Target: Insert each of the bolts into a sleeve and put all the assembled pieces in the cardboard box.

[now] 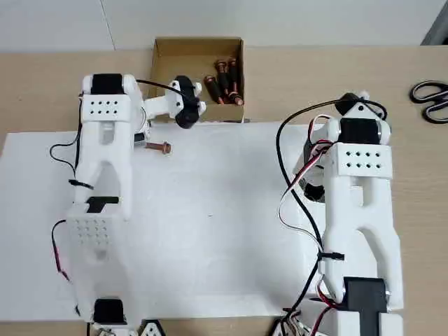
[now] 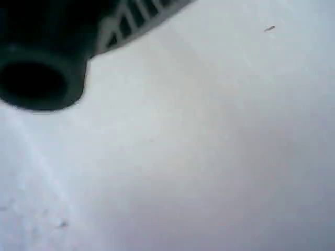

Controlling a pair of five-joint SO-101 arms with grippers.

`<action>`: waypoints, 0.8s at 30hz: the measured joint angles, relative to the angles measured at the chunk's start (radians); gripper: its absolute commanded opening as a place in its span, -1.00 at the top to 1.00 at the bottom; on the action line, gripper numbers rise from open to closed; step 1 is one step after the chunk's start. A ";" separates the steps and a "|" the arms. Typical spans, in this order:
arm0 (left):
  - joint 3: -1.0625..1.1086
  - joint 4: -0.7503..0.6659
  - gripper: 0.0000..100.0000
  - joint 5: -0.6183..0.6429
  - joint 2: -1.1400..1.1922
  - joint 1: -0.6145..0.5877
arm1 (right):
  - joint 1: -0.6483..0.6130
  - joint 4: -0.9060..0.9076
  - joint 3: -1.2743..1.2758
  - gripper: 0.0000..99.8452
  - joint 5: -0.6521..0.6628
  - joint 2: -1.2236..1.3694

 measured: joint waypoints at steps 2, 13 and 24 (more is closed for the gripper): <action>-0.002 0.000 0.86 -0.008 0.028 0.003 | 0.000 0.000 0.000 0.99 0.000 0.000; -0.018 -0.109 0.86 -0.009 0.133 0.005 | 0.000 0.000 0.000 0.99 0.000 0.000; -0.086 -0.057 0.86 -0.009 0.147 0.072 | 0.000 -0.006 0.000 0.99 0.000 0.000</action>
